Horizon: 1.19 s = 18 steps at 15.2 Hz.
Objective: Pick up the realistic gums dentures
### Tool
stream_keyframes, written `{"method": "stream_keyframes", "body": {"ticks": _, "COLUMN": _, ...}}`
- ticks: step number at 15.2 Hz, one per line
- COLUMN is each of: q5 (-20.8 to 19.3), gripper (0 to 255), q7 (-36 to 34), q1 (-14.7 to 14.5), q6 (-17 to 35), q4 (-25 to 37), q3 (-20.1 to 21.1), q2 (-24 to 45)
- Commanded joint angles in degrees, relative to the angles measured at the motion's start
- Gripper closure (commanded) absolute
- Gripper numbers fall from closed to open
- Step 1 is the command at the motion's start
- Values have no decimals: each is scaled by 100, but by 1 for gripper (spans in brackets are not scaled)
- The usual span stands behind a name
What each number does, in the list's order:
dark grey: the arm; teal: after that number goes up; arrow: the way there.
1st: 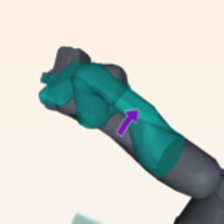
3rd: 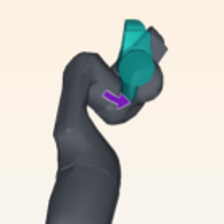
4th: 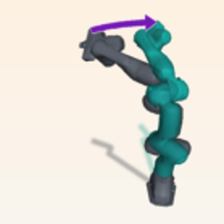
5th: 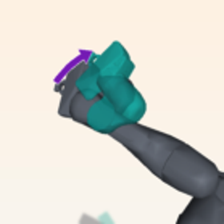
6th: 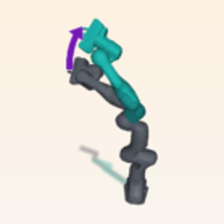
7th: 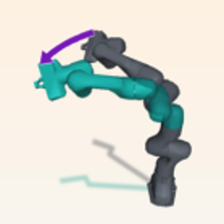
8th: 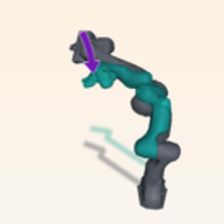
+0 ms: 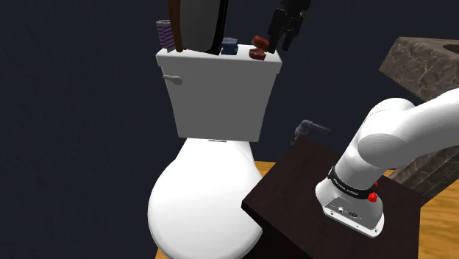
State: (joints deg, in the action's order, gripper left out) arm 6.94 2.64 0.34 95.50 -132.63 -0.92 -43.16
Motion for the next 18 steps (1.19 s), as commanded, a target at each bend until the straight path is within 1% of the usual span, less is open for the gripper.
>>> {"method": "stream_keyframes", "body": {"ticks": 1, "q5": 0, "gripper": 0, "q7": 0, "q1": 0, "q6": 0, "q4": 0, "q3": 0, "q2": 0}}
{"method": "stream_keyframes", "body": {"ticks": 8, "q5": -456, "gripper": 0, "q7": -329, "q1": 424, "q6": 275, "q4": 927, "q3": -117, "q2": 1390}}
{"method": "stream_keyframes", "body": {"ticks": 16, "q5": -944, "gripper": 0, "q7": -748, "q1": 837, "q6": 271, "q4": 2258, "q3": -315, "q2": 2916}}
{"method": "stream_keyframes", "body": {"ticks": 18, "q5": -947, "gripper": 0, "q7": -752, "q1": 836, "q6": 348, "q4": 2173, "q3": -317, "q2": 2909}}
